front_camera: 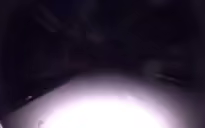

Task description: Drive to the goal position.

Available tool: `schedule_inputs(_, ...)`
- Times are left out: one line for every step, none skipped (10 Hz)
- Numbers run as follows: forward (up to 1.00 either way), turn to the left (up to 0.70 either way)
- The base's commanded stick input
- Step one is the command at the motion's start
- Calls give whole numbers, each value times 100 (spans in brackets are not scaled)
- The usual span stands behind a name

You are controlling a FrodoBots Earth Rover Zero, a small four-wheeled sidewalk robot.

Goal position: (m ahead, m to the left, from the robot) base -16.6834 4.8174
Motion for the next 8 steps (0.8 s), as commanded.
schedule_inputs(-100,0)
schedule_inputs(-100,0)
schedule_inputs(-100,0)
schedule_inputs(-100,0)
schedule_inputs(-100,0)
schedule_inputs(-100,0)
schedule_inputs(-100,0)
schedule_inputs(-100,0)
